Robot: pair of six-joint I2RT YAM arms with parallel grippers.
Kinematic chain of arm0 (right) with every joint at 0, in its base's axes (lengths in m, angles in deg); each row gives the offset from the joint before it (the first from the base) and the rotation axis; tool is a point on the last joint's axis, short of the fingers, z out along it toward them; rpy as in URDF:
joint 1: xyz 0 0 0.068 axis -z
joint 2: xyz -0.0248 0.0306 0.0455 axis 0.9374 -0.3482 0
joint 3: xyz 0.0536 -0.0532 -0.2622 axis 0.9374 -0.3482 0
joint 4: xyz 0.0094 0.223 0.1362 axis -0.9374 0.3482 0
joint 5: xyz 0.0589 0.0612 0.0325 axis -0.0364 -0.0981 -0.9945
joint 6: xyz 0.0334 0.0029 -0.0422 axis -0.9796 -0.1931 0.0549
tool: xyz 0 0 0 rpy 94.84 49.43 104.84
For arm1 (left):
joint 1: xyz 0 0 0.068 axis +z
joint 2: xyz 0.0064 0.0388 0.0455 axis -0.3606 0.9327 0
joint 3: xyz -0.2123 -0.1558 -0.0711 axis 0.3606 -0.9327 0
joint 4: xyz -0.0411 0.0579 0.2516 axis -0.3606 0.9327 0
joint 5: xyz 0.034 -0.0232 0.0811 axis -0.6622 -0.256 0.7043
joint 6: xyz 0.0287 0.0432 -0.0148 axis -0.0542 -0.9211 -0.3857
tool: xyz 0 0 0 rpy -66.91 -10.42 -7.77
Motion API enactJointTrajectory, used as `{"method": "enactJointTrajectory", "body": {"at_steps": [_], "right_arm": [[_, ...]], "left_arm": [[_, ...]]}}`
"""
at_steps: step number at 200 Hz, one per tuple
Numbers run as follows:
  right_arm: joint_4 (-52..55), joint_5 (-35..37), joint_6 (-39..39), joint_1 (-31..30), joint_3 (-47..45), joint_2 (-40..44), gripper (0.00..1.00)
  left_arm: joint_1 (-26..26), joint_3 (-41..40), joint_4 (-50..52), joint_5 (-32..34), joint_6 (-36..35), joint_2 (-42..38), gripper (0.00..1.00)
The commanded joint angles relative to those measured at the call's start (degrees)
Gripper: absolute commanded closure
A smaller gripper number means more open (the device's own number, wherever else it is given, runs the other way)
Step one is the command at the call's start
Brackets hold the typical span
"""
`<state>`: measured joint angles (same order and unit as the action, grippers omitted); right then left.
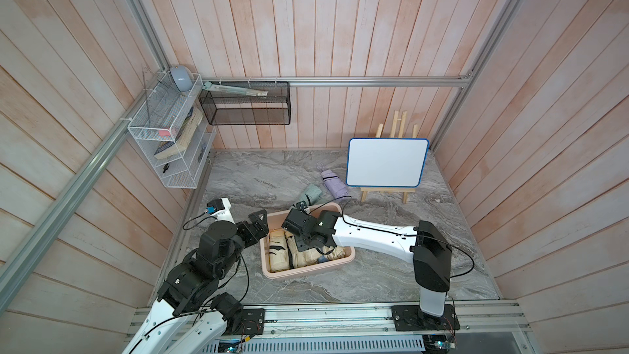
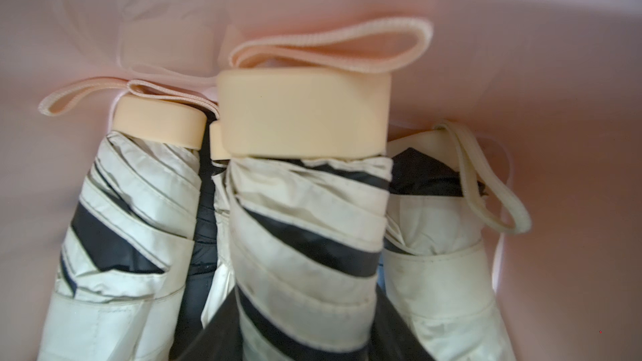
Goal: Put the umbrella into the storage box
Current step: Place the umbrella in the storage box, then adjust the storage box at the center of the board.
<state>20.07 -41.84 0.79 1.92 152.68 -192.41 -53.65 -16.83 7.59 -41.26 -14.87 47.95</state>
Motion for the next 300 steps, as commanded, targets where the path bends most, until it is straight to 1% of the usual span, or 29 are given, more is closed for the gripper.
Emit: {"method": "enactJointTrajectory", "body": {"at_steps": [1,10,33,56,82,112,129,150,164,184,225,240,253,270,282,300], "right_arm": [[-0.35,0.22,-1.27,0.20,-1.40,-1.58,0.43],[-0.66,0.36,-1.27,0.20,-1.69,-1.47,0.40],[-0.98,1.05,-0.86,0.17,-1.57,-0.88,0.28],[-0.86,1.62,1.18,0.16,0.03,0.93,0.16],[-2.36,2.05,5.23,0.03,1.32,5.53,0.11],[-7.31,3.34,10.40,-0.04,-1.15,14.02,0.10],[-10.19,3.25,12.59,1.17,-3.22,18.75,0.10],[-11.72,2.78,12.91,5.32,-4.70,23.05,0.11],[-12.88,1.75,15.08,8.44,-5.82,24.81,0.13],[-12.02,1.32,17.90,12.63,-6.52,25.90,0.13],[-12.71,-3.54,21.89,19.81,-9.94,27.27,0.14],[-13.58,-5.27,22.35,22.37,-10.81,27.01,0.14],[-14.83,-6.90,22.65,24.35,-11.35,26.88,0.14],[-16.13,-7.67,23.86,26.36,-12.16,26.58,0.15],[-16.66,-8.86,24.75,27.86,-12.60,26.16,0.15],[-16.65,-9.79,26.65,30.03,-12.45,25.37,0.16]], "left_arm": [[0.27,-0.41,-0.11,-1.13,-0.40,0.92,0.00],[0.30,0.07,-0.12,-1.40,-1.03,1.79,0.00],[0.27,1.10,-0.14,-1.34,-2.39,3.74,0.00],[0.26,1.47,-0.92,-0.64,-2.69,4.73,0.00],[0.26,2.21,-2.17,-0.37,-3.85,6.32,0.00],[0.28,3.55,-4.50,0.25,-6.80,8.85,0.00],[0.26,4.51,-6.56,0.16,-9.21,10.72,0.00],[0.39,5.49,-9.53,-0.19,-11.61,13.31,0.00],[0.35,5.82,-11.49,-0.61,-12.29,15.14,0.00],[0.84,6.97,-11.84,-2.26,-13.10,18.23,0.00],[2.13,12.19,1.50,-6.46,-16.32,23.61,0.00],[2.42,12.47,2.91,-7.47,-17.52,24.27,0.00],[3.67,13.46,2.64,-8.06,-17.42,25.96,0.00],[5.06,16.29,1.39,-8.92,-15.81,30.57,0.01],[5.30,19.12,0.24,-9.60,-14.56,35.49,0.02],[5.28,23.84,-1.05,-12.28,-13.71,43.26,0.05]]}}
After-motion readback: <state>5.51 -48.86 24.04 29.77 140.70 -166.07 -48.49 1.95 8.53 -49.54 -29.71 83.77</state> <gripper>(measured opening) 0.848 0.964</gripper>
